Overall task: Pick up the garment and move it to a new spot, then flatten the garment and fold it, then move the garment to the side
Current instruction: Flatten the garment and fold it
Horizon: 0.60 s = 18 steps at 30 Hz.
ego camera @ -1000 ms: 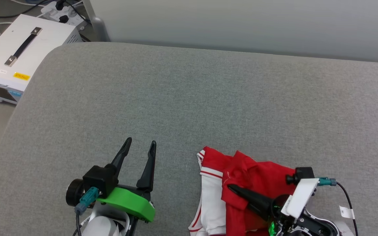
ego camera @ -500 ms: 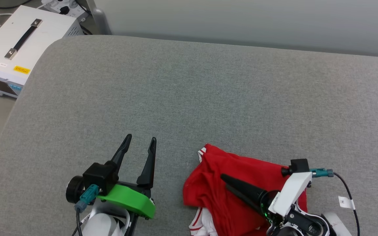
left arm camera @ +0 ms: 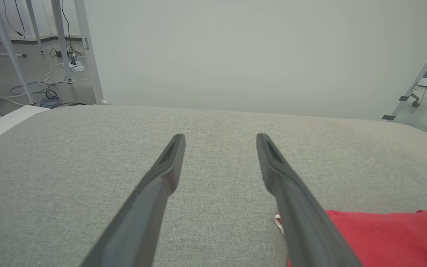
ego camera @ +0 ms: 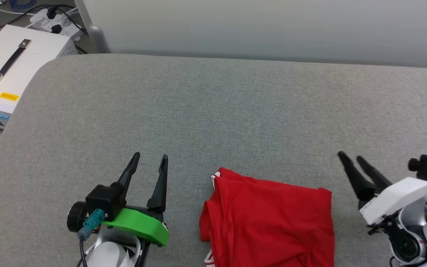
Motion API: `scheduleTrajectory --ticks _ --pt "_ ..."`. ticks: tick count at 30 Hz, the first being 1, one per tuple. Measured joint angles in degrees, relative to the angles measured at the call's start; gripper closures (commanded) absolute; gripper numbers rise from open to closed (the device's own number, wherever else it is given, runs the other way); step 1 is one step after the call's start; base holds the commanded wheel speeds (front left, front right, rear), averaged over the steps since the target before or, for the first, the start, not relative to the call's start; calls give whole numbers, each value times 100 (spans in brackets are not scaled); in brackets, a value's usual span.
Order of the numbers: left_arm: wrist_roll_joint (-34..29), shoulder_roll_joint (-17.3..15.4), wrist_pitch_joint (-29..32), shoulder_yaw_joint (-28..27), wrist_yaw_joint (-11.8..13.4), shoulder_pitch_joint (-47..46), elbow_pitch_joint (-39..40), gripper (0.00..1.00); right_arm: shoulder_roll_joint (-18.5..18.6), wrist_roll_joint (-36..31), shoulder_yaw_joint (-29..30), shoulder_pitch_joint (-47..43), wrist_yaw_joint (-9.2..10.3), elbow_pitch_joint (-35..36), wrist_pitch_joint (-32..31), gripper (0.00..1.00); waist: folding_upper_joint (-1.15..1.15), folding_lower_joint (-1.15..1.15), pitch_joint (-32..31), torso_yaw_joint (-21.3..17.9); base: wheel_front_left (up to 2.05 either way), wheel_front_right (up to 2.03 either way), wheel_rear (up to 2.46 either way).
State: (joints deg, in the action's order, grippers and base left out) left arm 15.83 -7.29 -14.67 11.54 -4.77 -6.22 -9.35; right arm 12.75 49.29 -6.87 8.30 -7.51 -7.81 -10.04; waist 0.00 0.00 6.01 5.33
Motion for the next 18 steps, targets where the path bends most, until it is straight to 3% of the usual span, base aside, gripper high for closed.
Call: scheduleTrajectory --ticks 6,10,18 --pt "0 13 1 -115 52 7 -79 0 20 -1895 1021 -207 0 46 713 0 0 0 -77 -147 0 0 0" --pt "1 22 0 -182 57 37 -92 0 -111 -2922 1377 -408 0 370 1176 0 0 0 -132 -217 0 0 0" --pt "2 31 0 -269 69 152 -123 0 -387 -3746 1262 -1063 0 1063 1516 0 0 0 -285 -294 0 0 0"
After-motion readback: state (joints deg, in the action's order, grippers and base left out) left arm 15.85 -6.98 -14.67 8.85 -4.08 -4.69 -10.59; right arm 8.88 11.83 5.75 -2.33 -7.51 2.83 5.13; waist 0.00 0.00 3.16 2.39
